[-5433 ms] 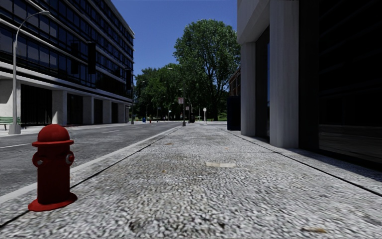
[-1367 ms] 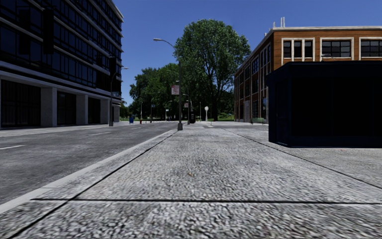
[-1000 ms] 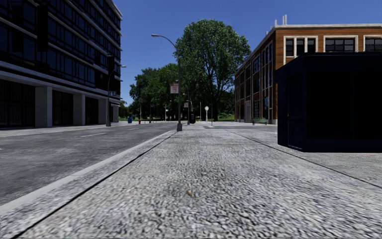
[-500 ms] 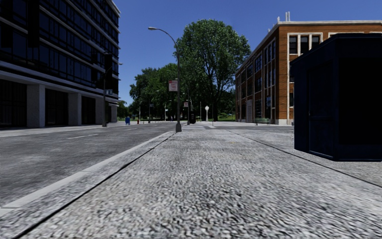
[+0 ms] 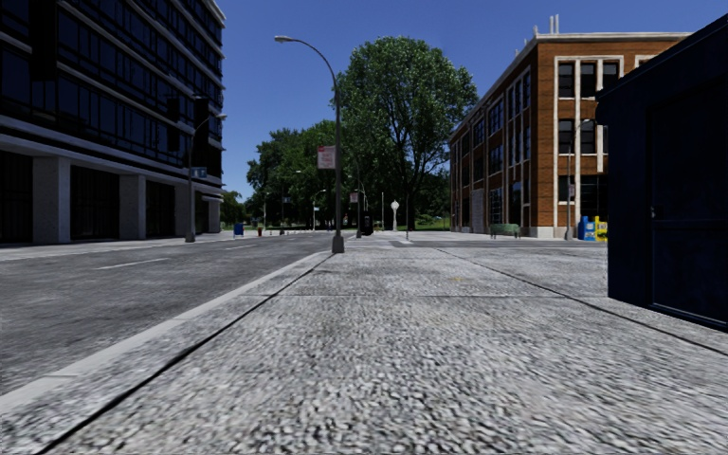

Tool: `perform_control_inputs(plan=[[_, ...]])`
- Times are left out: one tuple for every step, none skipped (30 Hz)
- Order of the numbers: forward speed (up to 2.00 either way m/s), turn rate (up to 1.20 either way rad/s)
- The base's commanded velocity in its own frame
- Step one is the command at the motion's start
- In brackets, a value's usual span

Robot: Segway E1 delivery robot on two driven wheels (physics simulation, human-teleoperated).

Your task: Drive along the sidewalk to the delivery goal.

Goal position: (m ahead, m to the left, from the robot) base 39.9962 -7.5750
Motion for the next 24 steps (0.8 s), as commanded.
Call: perform_control_inputs(plan=[[1.96, -0.09], [1.96, -0.11], [1.96, -0.11], [1.96, -0.11], [1.98, -0.11], [1.99, -0.11], [2.00, -0.11], [2.00, -0.11], [2.00, -0.11], [2.00, -0.11], [2.00, -0.11], [2.00, -0.11], [2.00, -0.11], [2.00, -0.07], [2.00, 0.00], [2.00, 0.00], [2.00, 0.00], [2.00, 0.00], [2.00, 0.00], [2.00, 0.00], [2.00, 0.00], [2.00, 0.00], [2.00, 0.00], [2.00, 0.00]])
